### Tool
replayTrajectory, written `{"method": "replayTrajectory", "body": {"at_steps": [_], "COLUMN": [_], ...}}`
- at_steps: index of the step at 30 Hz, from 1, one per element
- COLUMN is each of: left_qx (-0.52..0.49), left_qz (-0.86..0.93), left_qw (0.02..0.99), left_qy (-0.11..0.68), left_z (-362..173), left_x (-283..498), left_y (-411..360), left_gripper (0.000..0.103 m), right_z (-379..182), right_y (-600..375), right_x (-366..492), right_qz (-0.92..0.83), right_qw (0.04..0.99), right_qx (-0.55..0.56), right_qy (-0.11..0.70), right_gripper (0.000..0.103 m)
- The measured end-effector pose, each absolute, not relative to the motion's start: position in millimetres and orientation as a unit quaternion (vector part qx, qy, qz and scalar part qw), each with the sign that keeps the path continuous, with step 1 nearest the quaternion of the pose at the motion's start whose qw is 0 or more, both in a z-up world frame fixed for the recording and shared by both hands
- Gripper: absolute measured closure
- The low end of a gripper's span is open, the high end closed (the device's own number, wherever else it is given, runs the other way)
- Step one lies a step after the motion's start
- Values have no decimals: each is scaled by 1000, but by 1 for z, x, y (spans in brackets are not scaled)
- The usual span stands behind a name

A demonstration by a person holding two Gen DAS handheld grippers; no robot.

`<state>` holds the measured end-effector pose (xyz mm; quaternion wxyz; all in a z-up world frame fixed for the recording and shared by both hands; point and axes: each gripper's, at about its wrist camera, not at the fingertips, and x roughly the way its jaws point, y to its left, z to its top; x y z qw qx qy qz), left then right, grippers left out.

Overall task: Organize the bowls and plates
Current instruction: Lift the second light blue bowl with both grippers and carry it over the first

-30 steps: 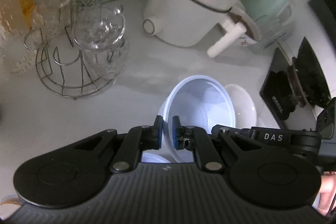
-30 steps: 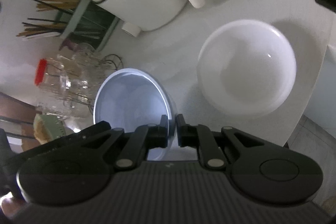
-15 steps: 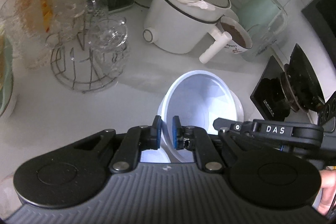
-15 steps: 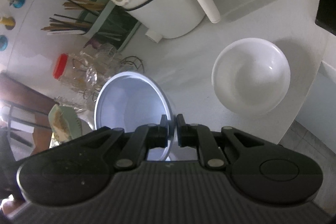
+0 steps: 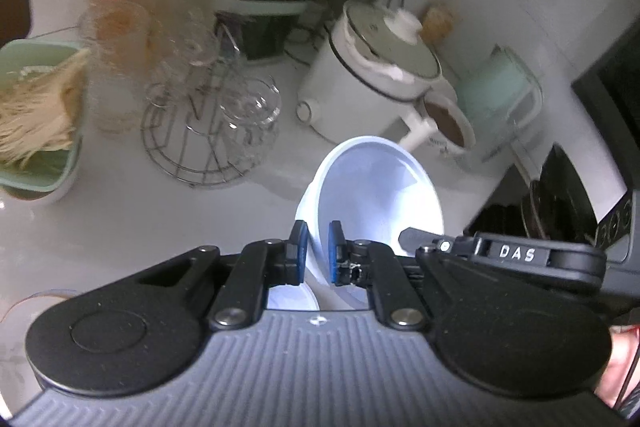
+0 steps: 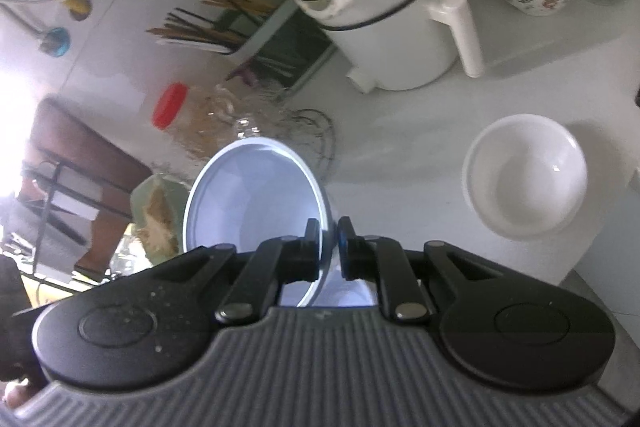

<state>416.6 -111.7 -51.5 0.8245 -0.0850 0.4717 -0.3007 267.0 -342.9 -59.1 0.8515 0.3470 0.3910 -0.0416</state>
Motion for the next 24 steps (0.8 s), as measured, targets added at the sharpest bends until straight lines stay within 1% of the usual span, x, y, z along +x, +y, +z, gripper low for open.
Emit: {"method": "replayTrajectory", "body": {"at_steps": [5, 14, 24], "left_qx": [-100, -144, -139], "left_qz": [-273, -232, -190], "left_qw": [833, 820, 813], "left_qy": [471, 503, 532], "left_z": [-53, -87, -123], "left_x": [408, 399, 391], "left_y": [-99, -84, -76], "left_gripper": [92, 92, 91], "right_z": [-62, -84, -110], "right_y": [-331, -318, -300], "right_x": [270, 278, 290], "right_qz": [-19, -9, 3], "right_qw": [847, 822, 807], "right_qx": [342, 314, 275], "right_qy": [406, 475, 523], "right_gripper": [90, 89, 89]}}
